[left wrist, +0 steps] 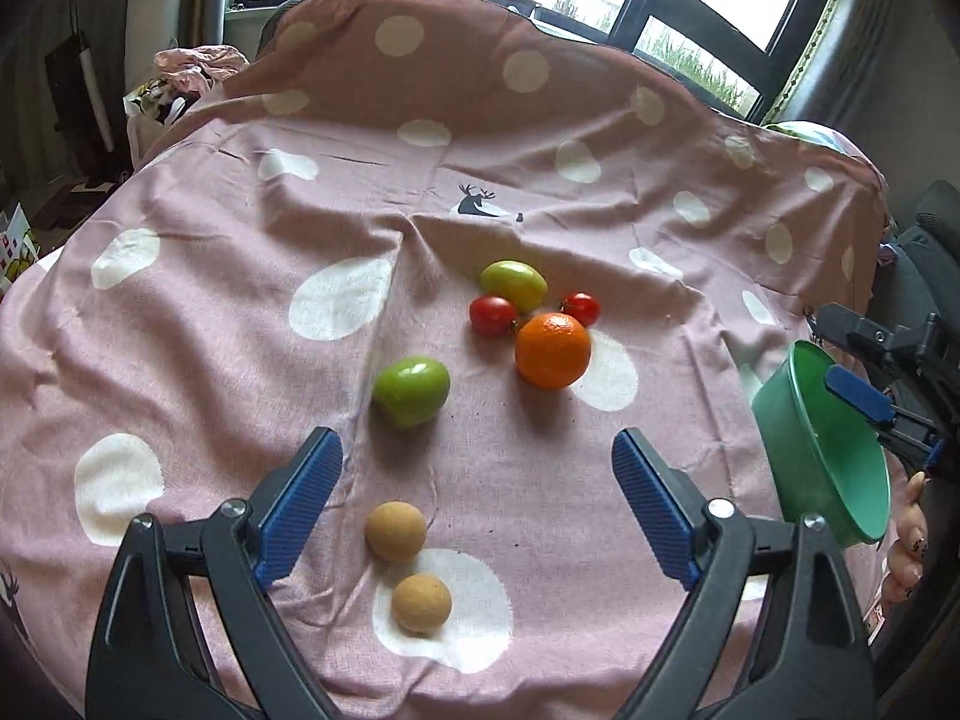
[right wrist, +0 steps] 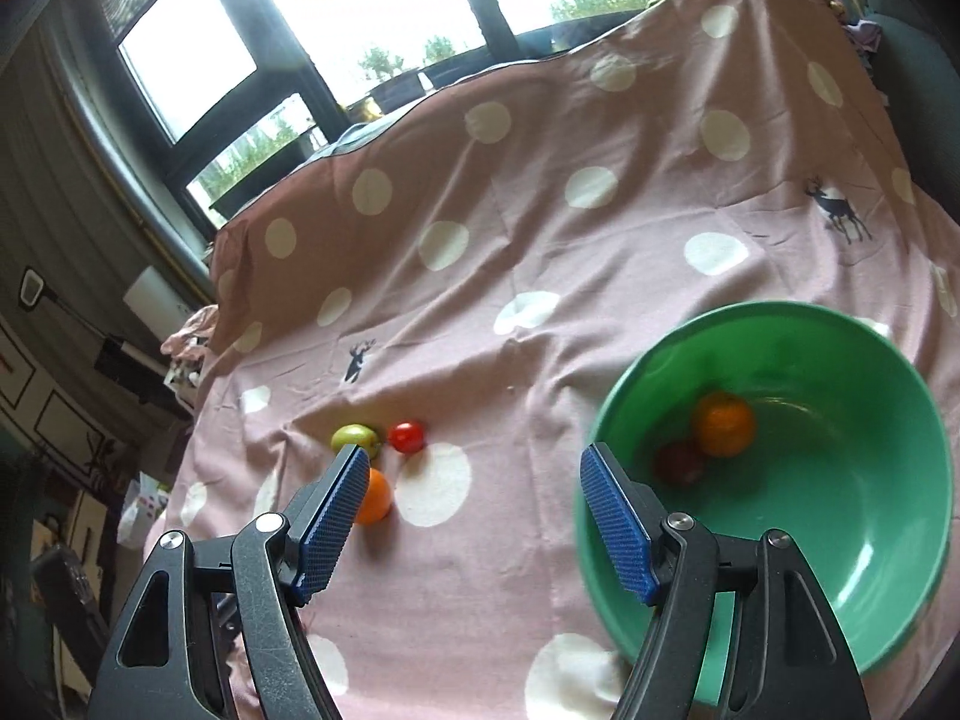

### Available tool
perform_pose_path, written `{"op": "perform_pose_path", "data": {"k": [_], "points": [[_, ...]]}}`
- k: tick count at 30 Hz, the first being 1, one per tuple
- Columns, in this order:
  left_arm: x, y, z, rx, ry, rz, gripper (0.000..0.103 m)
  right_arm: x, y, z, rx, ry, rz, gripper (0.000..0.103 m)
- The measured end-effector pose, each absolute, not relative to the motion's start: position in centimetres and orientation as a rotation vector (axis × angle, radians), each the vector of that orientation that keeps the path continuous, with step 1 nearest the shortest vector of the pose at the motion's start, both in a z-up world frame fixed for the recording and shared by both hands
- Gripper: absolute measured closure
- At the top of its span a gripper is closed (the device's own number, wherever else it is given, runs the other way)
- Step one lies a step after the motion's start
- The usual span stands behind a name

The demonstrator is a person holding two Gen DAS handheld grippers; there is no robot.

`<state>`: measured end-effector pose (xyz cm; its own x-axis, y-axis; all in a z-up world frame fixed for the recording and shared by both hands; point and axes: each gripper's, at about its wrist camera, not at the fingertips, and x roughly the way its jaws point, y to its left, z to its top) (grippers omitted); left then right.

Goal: Organize fruits
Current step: 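Move the right tool toward the second mandarin orange, then close the right gripper around the second mandarin orange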

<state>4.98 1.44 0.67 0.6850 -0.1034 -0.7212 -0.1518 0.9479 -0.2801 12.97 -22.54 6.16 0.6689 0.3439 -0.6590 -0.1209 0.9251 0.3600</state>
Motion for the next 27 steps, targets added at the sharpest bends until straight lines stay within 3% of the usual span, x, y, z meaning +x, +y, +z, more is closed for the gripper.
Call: {"op": "perform_pose_path", "data": {"k": [8,11,16,20,27], "points": [[5.4,3.1,-0.8,-0.400,0.863,0.060,0.012,16.7,-14.9,2.1,0.218,0.963,0.398,0.030],[5.6,3.3,-1.3,-0.400,0.887,0.082,0.012,18.3,-12.6,0.5,0.200,1.020,0.429,0.041],[5.6,3.5,-1.6,-0.414,0.907,0.088,0.012,19.5,-10.3,-1.5,0.114,1.055,0.425,0.044],[5.8,3.1,-1.9,-0.389,0.935,0.087,0.012,19.7,-9.7,-2.2,0.108,1.060,0.454,0.056],[5.7,2.8,-1.9,-0.380,0.935,0.067,0.012,18.9,-10.3,-1.4,0.145,1.056,0.478,0.057]]}}
